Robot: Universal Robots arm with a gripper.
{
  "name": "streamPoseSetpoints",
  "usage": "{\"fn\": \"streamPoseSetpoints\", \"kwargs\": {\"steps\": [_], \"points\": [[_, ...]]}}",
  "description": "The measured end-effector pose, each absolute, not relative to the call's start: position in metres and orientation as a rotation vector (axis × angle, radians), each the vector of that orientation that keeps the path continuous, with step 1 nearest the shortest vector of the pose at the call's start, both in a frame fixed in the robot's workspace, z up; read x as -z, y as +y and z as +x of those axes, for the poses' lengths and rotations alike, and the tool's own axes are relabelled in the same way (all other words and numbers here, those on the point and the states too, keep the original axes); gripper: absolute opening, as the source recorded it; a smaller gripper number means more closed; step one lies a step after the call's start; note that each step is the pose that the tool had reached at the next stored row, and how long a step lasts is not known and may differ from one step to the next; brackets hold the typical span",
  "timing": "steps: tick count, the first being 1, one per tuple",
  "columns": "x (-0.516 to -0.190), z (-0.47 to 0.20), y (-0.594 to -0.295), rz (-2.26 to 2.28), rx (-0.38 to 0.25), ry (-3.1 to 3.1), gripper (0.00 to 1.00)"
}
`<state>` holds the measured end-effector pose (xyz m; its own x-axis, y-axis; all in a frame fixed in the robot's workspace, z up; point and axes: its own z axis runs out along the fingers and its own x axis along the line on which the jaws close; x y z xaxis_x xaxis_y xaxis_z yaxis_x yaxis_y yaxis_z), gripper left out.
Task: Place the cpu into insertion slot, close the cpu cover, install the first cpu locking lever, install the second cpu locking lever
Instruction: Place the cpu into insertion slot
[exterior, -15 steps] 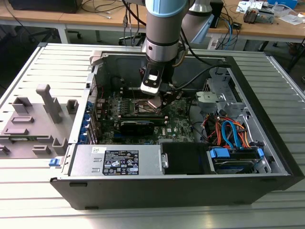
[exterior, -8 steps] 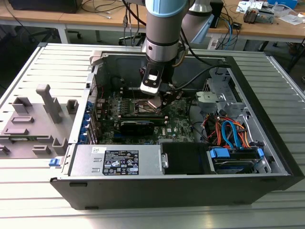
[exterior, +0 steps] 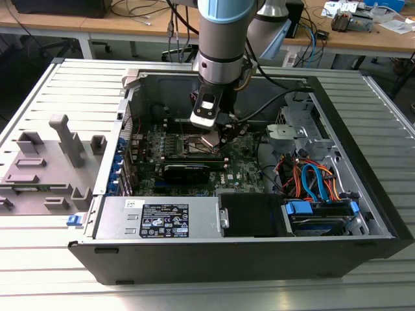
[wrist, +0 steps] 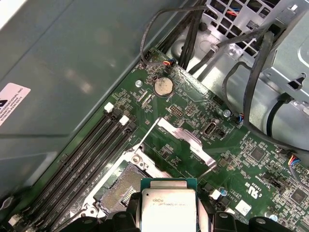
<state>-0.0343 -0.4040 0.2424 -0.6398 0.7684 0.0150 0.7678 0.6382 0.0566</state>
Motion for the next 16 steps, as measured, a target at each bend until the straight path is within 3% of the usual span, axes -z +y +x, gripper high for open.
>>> {"fn": "streamPoseSetpoints", "kwargs": {"steps": [16], "points": [[-0.2424,-0.0343,-0.404,1.352,-0.09,2.822,0.55]]}}
